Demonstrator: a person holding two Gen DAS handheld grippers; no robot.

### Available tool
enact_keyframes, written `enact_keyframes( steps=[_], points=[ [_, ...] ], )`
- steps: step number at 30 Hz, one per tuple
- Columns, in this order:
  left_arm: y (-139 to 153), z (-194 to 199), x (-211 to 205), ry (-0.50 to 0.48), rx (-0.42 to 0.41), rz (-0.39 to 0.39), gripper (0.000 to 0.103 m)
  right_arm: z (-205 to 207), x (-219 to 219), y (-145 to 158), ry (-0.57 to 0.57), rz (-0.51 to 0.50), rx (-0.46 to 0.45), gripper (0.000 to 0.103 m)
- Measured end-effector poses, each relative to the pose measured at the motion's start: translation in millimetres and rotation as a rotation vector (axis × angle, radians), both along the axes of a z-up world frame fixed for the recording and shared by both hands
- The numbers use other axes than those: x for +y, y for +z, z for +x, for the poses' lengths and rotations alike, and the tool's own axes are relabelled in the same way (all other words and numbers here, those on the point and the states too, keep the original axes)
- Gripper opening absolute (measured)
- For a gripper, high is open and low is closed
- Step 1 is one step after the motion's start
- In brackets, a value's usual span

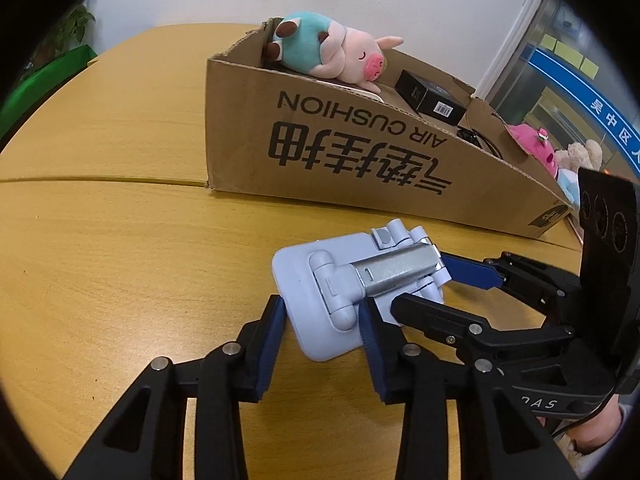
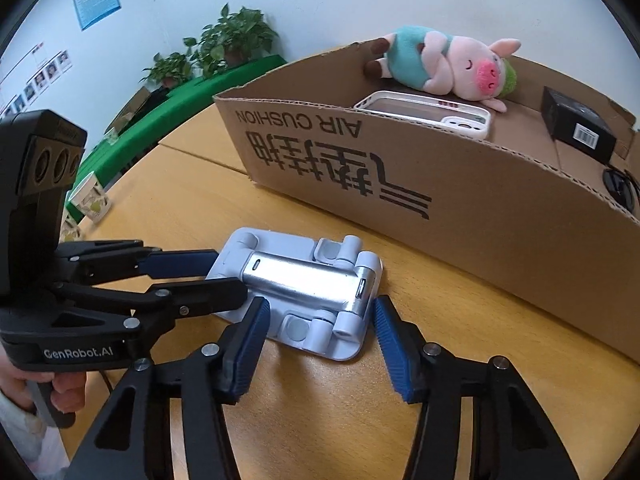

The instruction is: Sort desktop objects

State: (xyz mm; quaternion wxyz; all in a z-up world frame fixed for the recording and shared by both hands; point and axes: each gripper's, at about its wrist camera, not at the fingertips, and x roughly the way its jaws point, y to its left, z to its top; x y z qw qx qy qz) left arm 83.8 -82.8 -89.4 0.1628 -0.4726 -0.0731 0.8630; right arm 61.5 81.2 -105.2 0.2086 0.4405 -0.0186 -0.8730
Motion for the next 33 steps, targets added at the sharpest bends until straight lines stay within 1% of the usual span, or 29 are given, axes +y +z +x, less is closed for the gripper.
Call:
enact_keyframes(
  steps=[5,9,13,16,18,22,23,26,30,33],
  points=[
    [2.5,4.5,1.3,-0.005,0.012,-0.013,0.035,5.2,-0.6,1.5,-0.037,-0.001,0.008,0.046],
    [12.4,9.4,1.1,-0.002,0.040,0.011,0.035,12.9,2.7,8.0,-0.058,-0.016,0.029,0.045],
    [36.0,15.8,5.4,-0.009,0.095,0.020,0.035,22.5,6.9,23.7,-0.088,-0.034,0.075,0.045],
    [64.4,20.7,11.5,-0.023,0.157,0.039,0.035,31.3,13.7,47.1,-0.110,-0.044,0.132,0.045],
    [83.8,21.4,18.0,-0.038,0.203,0.041,0.035,38.0,21.2,68.6,-0.130,-0.064,0.179,0.045],
    [121.4,6.2,35.2,-0.088,0.277,0.052,0.035,39.3,38.5,104.8,-0.169,-0.080,0.253,0.045],
    [127.9,2.2,39.8,-0.099,0.290,0.051,0.035,36.7,45.0,116.3,-0.183,-0.078,0.278,0.045],
    [147.5,-19.0,54.9,-0.131,0.325,0.054,0.035,25.2,58.9,137.6,-0.212,-0.064,0.316,0.045],
    [158.2,-46.9,67.5,-0.159,0.331,0.050,0.034,-0.4,79.2,153.9,-0.256,-0.063,0.329,0.045],
    [157.0,-69.6,69.3,-0.166,0.304,0.051,0.034,-20.3,87.6,155.0,-0.272,-0.076,0.317,0.045]
  ],
)
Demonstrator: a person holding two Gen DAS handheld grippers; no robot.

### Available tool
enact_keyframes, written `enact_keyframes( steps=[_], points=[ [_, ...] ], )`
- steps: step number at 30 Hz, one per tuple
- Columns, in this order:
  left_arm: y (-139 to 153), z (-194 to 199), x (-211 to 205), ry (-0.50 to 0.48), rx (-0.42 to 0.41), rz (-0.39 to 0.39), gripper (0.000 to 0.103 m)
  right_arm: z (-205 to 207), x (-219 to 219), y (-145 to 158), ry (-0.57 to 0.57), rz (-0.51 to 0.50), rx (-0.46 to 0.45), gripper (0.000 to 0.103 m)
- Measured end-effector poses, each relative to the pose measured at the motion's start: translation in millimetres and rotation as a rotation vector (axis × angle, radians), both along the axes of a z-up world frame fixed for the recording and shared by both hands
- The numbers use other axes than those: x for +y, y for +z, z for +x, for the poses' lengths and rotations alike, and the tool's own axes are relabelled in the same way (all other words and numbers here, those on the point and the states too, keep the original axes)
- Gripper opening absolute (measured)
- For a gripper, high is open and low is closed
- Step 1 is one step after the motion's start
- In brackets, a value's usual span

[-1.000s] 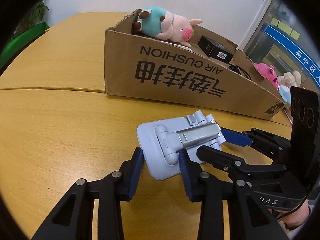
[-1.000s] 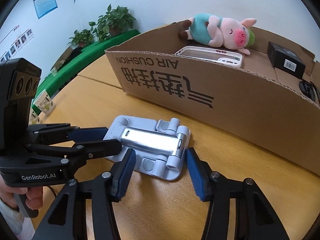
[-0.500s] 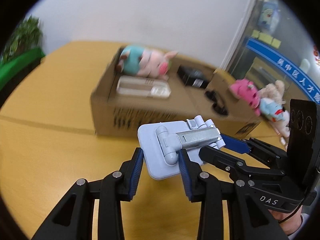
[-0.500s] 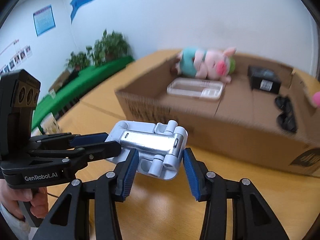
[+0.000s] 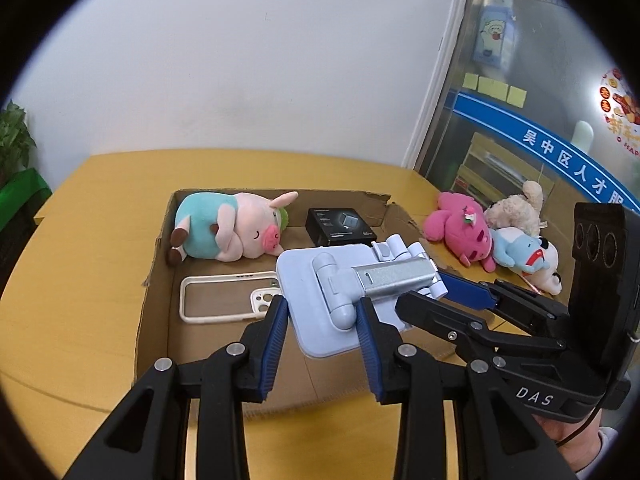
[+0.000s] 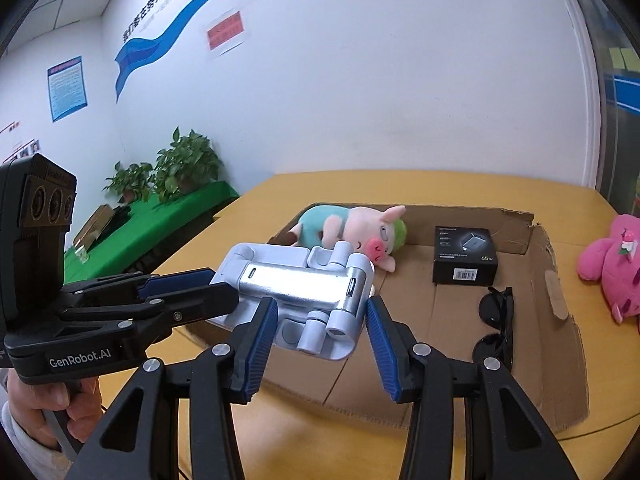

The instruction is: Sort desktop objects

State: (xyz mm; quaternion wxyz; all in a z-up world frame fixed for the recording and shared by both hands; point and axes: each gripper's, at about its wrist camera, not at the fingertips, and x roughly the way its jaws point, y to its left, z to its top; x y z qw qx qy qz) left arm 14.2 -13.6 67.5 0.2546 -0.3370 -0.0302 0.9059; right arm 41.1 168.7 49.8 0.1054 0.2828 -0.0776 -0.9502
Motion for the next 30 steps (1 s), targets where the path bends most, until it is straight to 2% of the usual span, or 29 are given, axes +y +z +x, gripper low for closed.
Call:
enact_keyframes(
  steps=[4,7,11,17,23,27,28,30],
  points=[
    [-15.0,-27.7,-1.1,0.001,-0.046,-0.048,0.034,-26.6,1.2,-11.6,-0.010,-0.021,-0.038,0.045],
    [-35.3,-46.1,-7.5,0.008,-0.112,-0.071,0.034,-49.0,0.6,-31.4,-0.011,-0.061,-0.096,0.045],
    [-70.2,-62.9,-21.1,0.029,-0.228,-0.087,0.034,-75.7,-9.4,-68.6,0.006,-0.088,-0.204,0.045],
    [-99.6,-72.1,-32.1,0.068,-0.329,-0.126,0.034,-102.1,-25.3,-108.2,0.036,-0.093,-0.366,0.045],
    [-115.2,-80.6,-32.2,0.102,-0.388,-0.183,0.032,-118.3,-33.6,-131.2,0.059,-0.102,-0.493,0.046],
    [-116.0,-81.0,-31.4,0.103,-0.393,-0.197,0.032,-121.4,-30.4,-139.5,0.056,-0.133,-0.521,0.047],
    [-114.4,-80.1,-31.8,0.101,-0.390,-0.195,0.032,-120.3,-29.7,-139.2,0.059,-0.141,-0.523,0.048],
    [-108.6,-75.2,-32.9,0.107,-0.373,-0.184,0.032,-115.3,-25.1,-134.0,0.071,-0.174,-0.502,0.059]
  ],
)
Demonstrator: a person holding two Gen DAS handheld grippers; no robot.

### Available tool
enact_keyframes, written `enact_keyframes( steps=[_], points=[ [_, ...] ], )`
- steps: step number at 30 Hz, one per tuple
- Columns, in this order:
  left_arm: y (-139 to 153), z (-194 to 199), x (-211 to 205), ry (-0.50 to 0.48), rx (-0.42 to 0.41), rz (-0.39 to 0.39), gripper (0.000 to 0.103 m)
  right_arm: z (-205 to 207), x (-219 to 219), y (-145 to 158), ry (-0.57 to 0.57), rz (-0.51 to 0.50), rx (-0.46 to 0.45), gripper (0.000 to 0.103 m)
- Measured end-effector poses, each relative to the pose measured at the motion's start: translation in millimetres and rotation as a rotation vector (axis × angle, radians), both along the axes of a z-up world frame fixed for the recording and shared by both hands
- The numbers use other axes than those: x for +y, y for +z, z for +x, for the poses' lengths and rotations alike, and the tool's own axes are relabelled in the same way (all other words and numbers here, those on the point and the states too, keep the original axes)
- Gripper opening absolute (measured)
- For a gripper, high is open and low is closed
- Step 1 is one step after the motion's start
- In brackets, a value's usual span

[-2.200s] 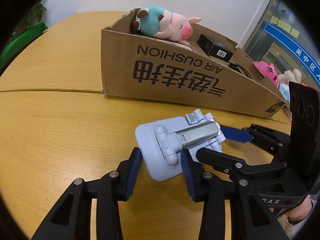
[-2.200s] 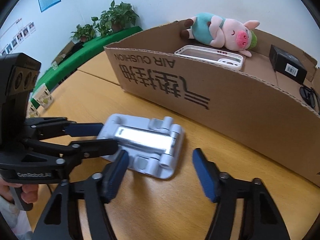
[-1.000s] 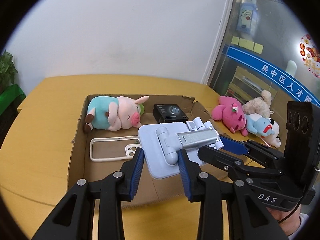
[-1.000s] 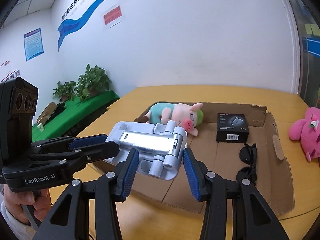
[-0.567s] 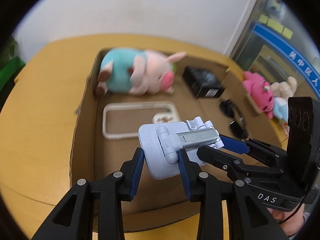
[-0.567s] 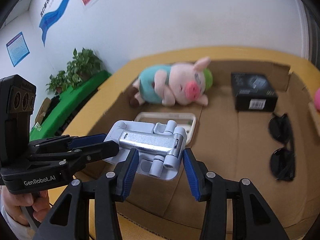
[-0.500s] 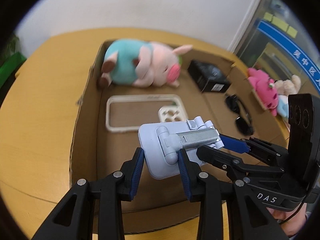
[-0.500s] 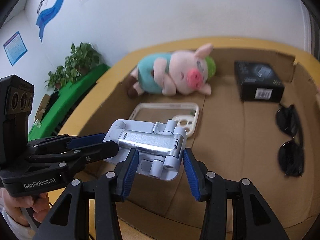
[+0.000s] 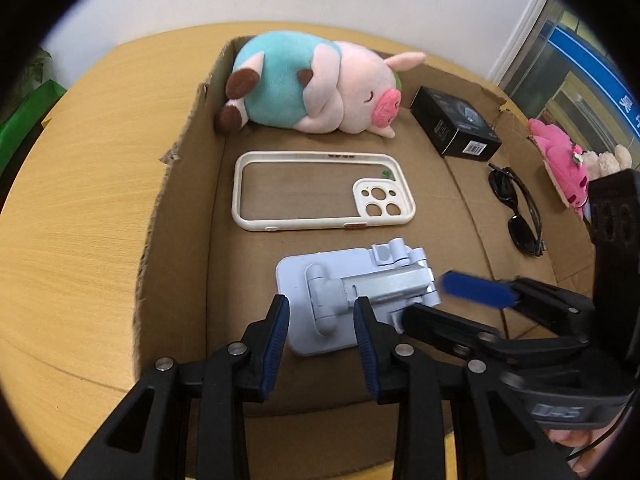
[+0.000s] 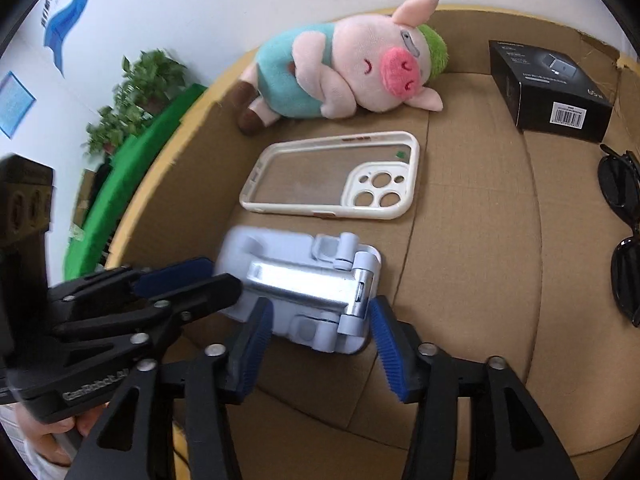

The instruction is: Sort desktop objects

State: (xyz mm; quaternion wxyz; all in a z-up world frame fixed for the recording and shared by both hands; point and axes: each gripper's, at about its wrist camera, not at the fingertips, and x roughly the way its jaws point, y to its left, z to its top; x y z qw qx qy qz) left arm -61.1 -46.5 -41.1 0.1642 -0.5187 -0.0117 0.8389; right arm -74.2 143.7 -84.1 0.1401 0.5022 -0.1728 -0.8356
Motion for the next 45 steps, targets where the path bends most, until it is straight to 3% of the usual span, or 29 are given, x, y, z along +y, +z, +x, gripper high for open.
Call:
enact_keyframes(
  steps=[2,5,7,9,12,17,20,25,45],
  points=[
    [12.5,10.4,-2.7,0.007,0.056,0.022,0.033,11.3,5.8,14.4,-0.015,0.008,0.054,0.079],
    [38.7,36.8,-8.1,0.022,0.196,0.073,0.034,47.1,18.7,49.8,-0.063,0.114,0.207,0.094],
    [51.1,54.7,-7.4,0.027,0.293,0.090,0.045,72.3,27.5,65.5,-0.112,0.188,0.297,0.103],
    [57.3,73.5,-1.5,0.029,0.409,0.074,0.070,105.6,39.2,74.8,-0.176,0.238,0.384,0.103],
    [46.7,95.0,15.6,0.016,0.556,0.009,0.076,144.5,55.0,70.2,-0.267,0.268,0.463,0.103],
    [11.9,88.7,28.5,0.051,0.528,-0.018,0.076,160.7,73.7,40.7,-0.341,0.354,0.480,0.103],
    [7.7,97.2,34.5,0.079,0.606,-0.065,0.079,163.8,67.6,33.8,-0.326,0.424,0.534,0.103],
    [3.2,97.3,34.9,0.115,0.636,-0.058,0.083,165.8,62.3,28.3,-0.332,0.425,0.601,0.103],
    [1.1,97.2,34.4,0.115,0.651,-0.056,0.086,167.0,63.4,29.6,-0.333,0.425,0.605,0.103]
  ],
)
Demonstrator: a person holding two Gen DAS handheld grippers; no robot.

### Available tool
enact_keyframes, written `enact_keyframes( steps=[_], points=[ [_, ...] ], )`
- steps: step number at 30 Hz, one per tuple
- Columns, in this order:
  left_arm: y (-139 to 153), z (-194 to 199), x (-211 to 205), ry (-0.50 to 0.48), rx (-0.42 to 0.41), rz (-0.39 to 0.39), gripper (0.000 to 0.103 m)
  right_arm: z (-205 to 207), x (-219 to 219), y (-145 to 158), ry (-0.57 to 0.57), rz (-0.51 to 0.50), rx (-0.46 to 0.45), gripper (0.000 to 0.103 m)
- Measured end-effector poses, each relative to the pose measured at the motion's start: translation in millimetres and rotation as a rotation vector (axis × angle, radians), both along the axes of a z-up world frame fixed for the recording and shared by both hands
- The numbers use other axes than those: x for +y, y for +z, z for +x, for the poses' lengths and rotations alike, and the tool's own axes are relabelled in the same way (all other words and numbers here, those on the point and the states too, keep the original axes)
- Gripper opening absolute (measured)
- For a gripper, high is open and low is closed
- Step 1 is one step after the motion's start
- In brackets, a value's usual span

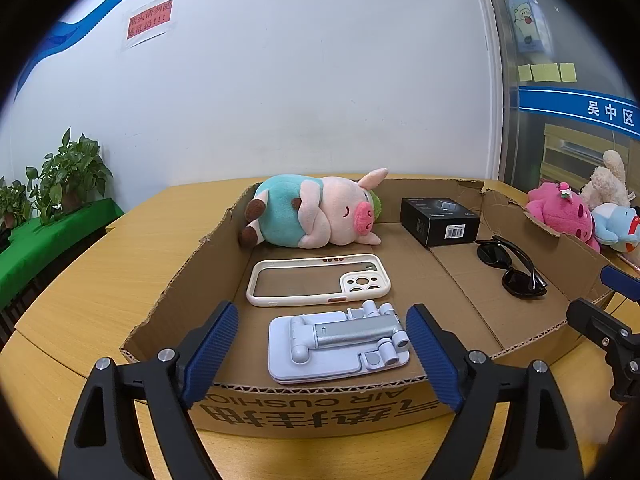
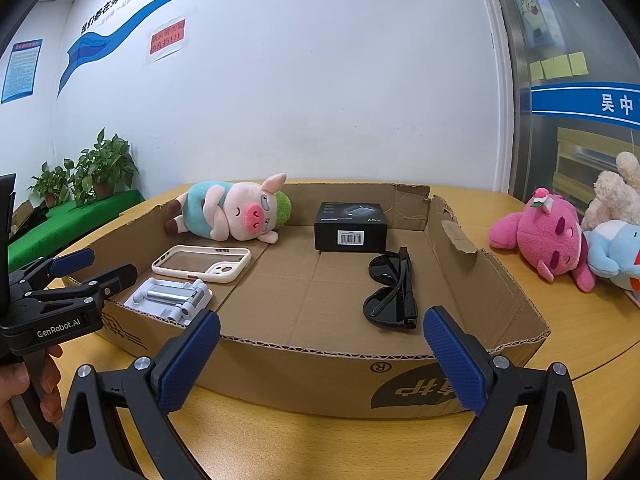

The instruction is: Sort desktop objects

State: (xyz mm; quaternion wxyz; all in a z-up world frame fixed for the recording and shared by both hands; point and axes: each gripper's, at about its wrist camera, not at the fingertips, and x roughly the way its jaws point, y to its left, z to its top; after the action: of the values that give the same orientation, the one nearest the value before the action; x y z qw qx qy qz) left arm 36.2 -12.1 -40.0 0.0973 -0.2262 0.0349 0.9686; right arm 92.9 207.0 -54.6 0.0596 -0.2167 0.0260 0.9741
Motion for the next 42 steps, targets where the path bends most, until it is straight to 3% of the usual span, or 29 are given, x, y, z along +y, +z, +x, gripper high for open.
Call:
enact_keyframes(
  steps=[11,42],
  points=[
    [-1.8,-0.6,3.9,0.028,-0.007,-0.007,0.088,-13.5,0.8,-1.0,-0.054,-0.010,-0.020,0.103],
    [-2.1,-1.2,3.5,0.021,-0.006,-0.006,0.089,-13.8,1.8,-0.8,-0.054,-0.010,-0.021,0.103]
  ],
)
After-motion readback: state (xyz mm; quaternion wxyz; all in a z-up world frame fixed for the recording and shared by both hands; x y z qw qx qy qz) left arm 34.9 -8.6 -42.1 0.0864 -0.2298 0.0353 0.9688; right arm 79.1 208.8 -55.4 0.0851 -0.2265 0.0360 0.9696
